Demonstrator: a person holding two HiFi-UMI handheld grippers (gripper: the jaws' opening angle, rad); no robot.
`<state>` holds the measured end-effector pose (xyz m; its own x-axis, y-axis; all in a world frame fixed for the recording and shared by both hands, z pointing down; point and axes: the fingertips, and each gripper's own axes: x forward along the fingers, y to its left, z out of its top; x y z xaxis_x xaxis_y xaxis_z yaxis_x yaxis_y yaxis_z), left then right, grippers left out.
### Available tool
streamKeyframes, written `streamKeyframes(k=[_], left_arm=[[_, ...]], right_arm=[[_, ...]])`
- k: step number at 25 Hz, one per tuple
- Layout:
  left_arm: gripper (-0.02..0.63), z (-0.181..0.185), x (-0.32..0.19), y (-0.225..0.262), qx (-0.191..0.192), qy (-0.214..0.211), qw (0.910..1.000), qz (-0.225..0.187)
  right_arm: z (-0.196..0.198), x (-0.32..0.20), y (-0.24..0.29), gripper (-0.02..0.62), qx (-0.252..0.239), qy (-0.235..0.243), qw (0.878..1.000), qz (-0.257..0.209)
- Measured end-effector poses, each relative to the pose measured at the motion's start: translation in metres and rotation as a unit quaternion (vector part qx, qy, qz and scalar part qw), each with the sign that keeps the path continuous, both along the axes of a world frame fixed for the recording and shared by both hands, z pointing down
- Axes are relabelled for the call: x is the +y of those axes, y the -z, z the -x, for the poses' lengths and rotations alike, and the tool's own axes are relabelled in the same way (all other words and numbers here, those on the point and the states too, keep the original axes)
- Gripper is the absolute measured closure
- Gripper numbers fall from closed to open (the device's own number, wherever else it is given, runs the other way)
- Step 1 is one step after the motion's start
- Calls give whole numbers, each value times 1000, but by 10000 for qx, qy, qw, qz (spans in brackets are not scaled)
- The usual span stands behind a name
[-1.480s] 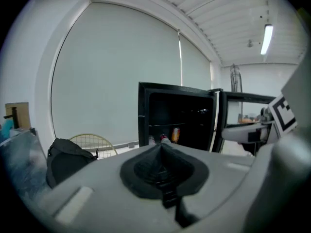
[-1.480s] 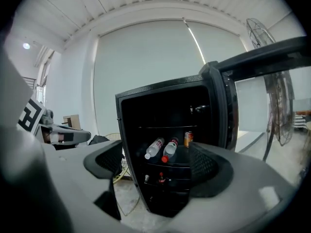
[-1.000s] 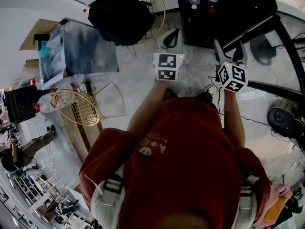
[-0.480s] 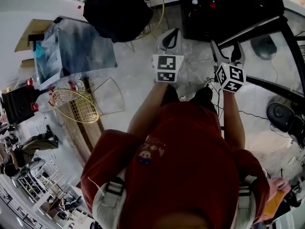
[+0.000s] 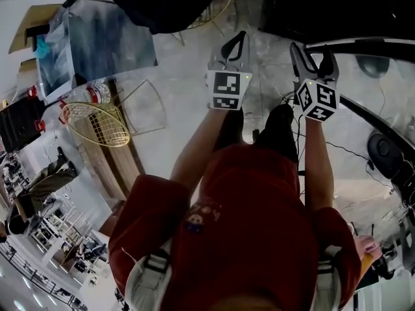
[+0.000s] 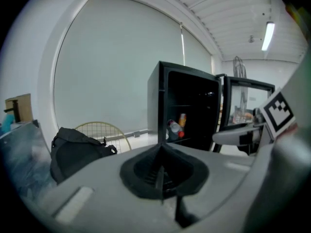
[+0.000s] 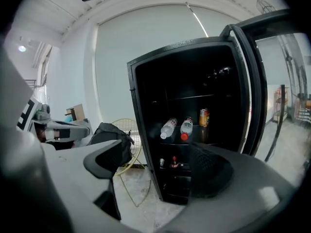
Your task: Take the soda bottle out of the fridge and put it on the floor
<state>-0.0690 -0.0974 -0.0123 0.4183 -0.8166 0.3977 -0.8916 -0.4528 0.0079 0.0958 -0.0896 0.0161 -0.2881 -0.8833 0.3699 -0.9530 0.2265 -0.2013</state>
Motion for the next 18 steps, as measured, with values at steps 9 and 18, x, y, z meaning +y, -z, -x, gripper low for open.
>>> streamKeyframes(k=[9, 18], left_arm=[[606, 7, -11, -97, 43, -76, 9999, -62], [606, 9, -32, -217, 4, -1, 9995, -311]], right_arm=[[6, -6, -86, 187, 121, -99, 9999, -74], [1, -27, -209, 187, 133, -107, 9994, -306]])
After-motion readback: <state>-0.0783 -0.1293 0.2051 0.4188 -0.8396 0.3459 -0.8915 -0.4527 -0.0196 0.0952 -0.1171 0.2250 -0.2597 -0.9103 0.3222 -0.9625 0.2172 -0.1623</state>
